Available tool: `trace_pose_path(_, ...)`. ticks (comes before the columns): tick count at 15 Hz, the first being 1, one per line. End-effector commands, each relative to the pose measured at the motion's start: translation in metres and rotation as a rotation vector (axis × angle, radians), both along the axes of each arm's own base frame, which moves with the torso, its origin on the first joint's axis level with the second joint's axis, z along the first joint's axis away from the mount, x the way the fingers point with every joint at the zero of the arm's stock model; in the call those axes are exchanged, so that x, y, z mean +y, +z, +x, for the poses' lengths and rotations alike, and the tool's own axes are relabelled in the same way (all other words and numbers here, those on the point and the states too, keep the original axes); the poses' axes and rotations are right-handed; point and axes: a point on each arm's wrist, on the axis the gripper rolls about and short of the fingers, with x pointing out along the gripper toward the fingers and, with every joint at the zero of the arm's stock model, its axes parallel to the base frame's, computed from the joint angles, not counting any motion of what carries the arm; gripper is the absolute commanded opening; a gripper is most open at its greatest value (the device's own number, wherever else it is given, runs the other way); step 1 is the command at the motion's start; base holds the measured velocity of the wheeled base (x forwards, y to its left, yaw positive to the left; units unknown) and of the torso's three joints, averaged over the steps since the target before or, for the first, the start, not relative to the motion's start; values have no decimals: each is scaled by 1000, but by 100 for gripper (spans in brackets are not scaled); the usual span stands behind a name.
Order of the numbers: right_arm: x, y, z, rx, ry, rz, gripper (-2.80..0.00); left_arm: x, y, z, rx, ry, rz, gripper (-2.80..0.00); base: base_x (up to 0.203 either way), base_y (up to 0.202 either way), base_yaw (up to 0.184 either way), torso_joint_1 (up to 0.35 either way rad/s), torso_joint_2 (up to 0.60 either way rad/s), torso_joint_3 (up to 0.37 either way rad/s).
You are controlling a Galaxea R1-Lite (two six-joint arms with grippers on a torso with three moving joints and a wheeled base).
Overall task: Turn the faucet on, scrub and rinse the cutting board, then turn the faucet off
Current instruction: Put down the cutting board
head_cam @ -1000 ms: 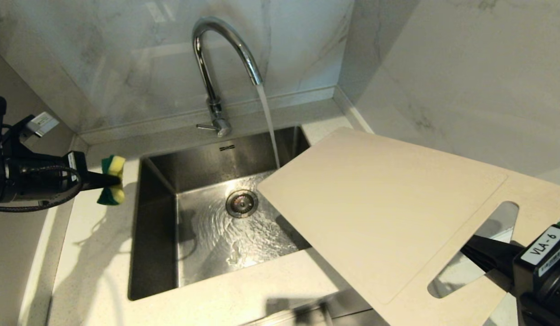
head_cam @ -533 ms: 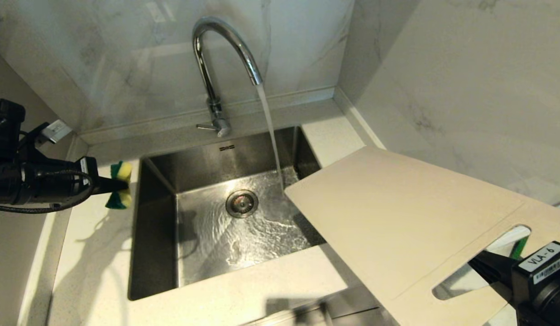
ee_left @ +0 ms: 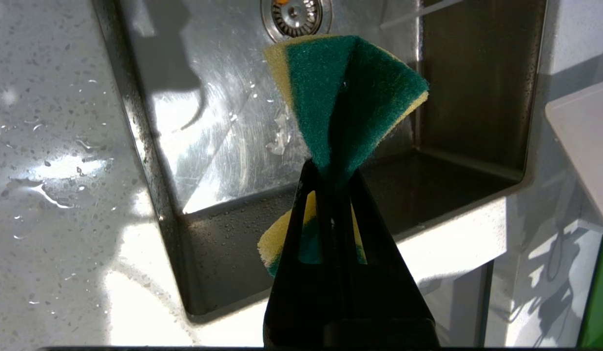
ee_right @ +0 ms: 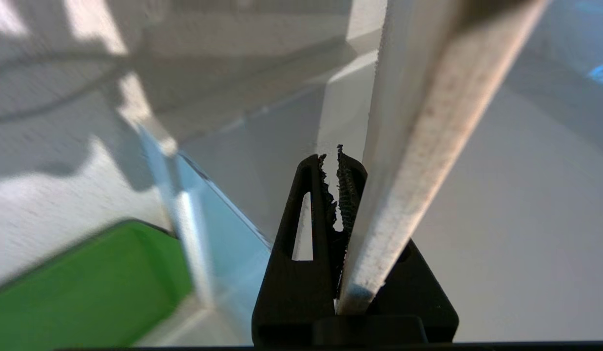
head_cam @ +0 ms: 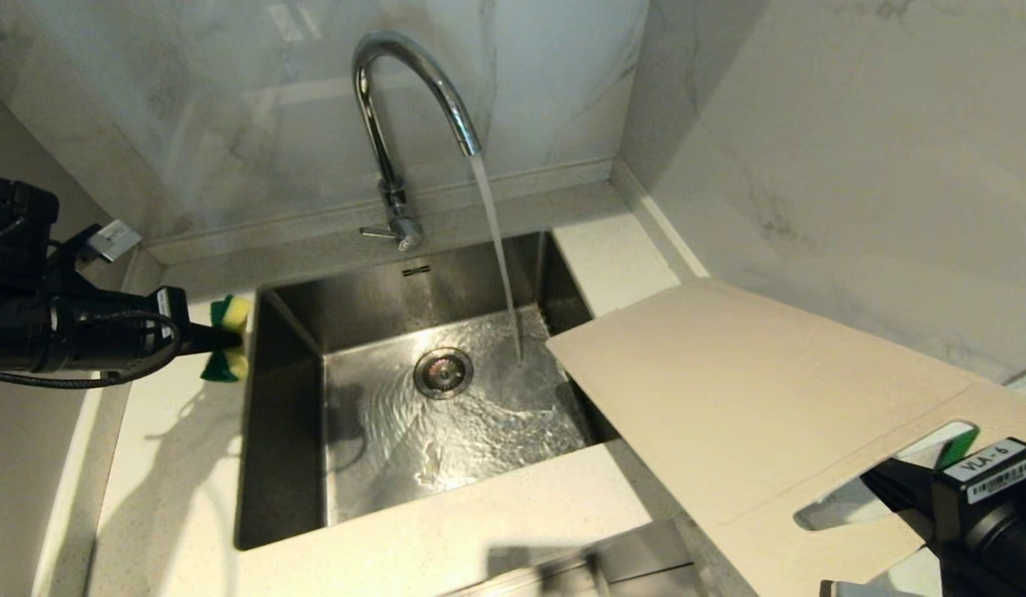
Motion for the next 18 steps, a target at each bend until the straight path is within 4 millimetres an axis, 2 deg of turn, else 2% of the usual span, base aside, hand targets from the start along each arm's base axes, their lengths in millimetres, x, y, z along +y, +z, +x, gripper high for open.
trace_pose_path(1,5,-5,9,42,-12,10,-280,-2,-1,2,7,-8,-2,-280,0,0,0,0,0,0)
trace_pose_path(10,8,-17,15,130,-18,-30,-280,-11,-2,9,6,-38,-3,-280,0,0,0,0,0,0)
trace_pose_path(18,11,-25,21,192,-38,14,-280,-11,0,16,-1,-37,-5,-280,0,0,0,0,0,0)
